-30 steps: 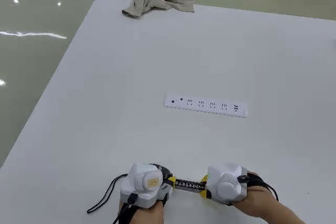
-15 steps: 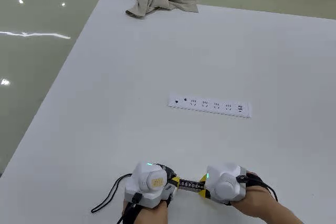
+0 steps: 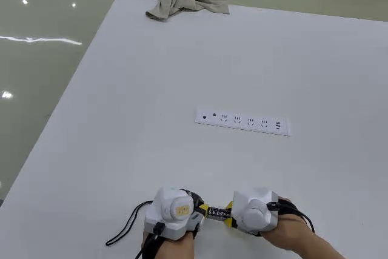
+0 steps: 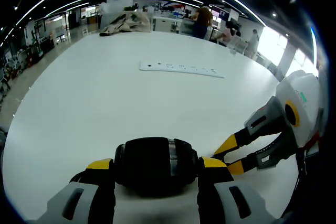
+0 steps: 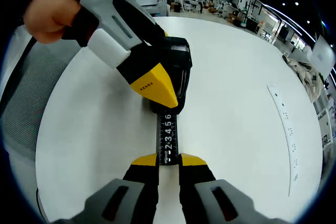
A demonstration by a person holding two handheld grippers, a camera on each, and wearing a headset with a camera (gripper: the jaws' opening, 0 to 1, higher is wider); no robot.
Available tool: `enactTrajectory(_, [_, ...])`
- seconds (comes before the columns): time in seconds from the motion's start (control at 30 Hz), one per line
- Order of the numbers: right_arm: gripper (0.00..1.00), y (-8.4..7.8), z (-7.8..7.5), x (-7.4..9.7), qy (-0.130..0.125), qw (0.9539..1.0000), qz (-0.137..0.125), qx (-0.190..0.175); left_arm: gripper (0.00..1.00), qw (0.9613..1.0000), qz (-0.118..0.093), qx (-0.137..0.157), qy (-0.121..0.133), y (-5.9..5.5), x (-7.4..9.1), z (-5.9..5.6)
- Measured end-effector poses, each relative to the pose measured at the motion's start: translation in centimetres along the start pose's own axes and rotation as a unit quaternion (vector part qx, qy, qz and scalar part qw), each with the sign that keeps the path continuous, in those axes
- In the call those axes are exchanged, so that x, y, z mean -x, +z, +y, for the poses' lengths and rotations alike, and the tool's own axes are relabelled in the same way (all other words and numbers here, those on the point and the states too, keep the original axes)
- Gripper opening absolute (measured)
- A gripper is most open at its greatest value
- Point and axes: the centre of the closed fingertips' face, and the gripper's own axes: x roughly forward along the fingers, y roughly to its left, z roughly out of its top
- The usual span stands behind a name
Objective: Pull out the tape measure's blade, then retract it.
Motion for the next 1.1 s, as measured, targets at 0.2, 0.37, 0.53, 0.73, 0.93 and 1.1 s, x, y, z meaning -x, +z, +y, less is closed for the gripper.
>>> enactTrajectory(0.2, [0.13,0.5,-0.1,-0.4,0.001,1.0000,-0.003,0.000,0.60,1.0000,0.001,0.001,0.000,0.0,0.0,0.0])
enactTrajectory(0.37, [0.13,0.9,-0.1,-0.6,0.002,1.0000,-0.006,-0.007,0.60,1.0000,0.000,0.000,0.000,0.0,0.1,0.0])
enactTrajectory(0.53, [0.13,1.2,-0.1,-0.7,0.003,0.9999,-0.009,-0.007,0.60,1.0000,0.000,-0.001,0.001,0.0,0.1,0.0])
enactTrajectory(0.73, [0.13,1.5,-0.1,-1.0,0.005,0.9998,-0.013,-0.015,0.60,1.0000,-0.002,0.000,0.000,0.0,0.0,0.0])
enactTrajectory(0.93, [0.13,2.0,-0.1,-1.3,0.007,0.9998,-0.015,-0.012,0.60,1.0000,0.000,-0.001,0.000,0.0,-0.1,0.0])
enactTrajectory(1.1, [0.13,2.4,-0.1,-1.5,0.008,0.9997,-0.019,-0.009,0.60,1.0000,0.001,-0.002,-0.001,0.0,0.0,0.0])
